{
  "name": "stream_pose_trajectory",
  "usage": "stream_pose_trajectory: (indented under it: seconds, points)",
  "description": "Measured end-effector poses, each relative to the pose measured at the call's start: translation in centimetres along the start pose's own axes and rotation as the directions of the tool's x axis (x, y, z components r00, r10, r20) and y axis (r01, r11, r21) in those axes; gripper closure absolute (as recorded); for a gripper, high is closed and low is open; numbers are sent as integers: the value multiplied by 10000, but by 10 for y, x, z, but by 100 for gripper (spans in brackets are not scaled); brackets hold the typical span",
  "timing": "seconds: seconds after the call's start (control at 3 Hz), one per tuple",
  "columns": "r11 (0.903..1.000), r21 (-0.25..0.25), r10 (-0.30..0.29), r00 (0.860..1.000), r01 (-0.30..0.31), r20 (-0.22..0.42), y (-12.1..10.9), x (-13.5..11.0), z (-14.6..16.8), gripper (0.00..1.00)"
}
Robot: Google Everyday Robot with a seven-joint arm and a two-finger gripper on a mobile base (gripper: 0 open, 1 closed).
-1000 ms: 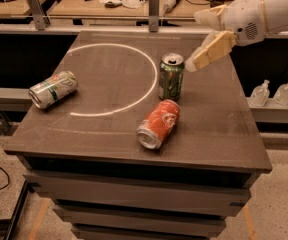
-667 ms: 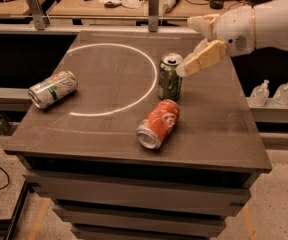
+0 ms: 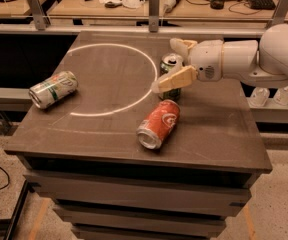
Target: Knock green can over
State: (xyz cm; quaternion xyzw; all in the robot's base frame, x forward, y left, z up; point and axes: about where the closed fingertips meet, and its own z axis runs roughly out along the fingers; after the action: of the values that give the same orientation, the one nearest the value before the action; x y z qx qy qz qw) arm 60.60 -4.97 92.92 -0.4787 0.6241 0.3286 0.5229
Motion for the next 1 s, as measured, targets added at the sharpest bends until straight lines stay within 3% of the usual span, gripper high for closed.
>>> stream_pose_trajectory:
  seconds: [0.33,1.0]
  points:
    - [9975,62,694,9964,-698,496,-4,14,14,0]
    - [9980,8,631,9959,-633,653,-7,9,13,0]
